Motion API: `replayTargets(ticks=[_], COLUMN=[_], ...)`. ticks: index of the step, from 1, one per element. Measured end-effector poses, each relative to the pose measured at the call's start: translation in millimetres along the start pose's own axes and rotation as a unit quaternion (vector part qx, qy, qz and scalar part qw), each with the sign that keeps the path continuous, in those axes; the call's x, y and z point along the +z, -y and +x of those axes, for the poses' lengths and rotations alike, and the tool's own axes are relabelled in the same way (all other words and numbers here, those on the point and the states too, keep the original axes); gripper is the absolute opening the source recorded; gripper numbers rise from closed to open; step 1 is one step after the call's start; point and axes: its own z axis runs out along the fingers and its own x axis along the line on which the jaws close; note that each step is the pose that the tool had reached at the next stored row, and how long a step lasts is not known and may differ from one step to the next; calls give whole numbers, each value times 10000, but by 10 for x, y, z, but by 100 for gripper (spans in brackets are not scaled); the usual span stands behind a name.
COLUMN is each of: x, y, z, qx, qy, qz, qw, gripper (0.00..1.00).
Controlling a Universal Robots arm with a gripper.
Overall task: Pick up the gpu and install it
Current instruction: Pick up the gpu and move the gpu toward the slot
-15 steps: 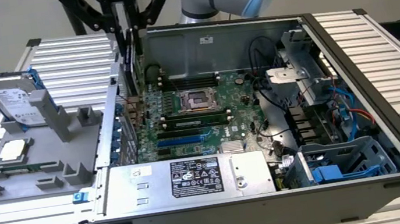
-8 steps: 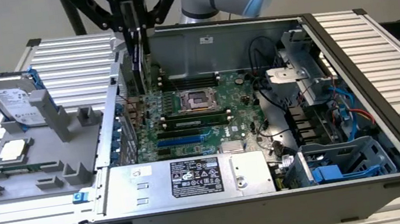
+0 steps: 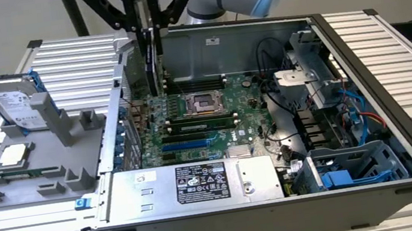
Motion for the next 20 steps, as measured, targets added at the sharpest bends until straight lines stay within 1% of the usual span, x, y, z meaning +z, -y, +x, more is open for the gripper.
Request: replayTargets(ticks=[20], x=[5], y=[-3], z=[-280], qx=[-1], qy=[-16], qz=[0], qw=[10000], gripper=[0])
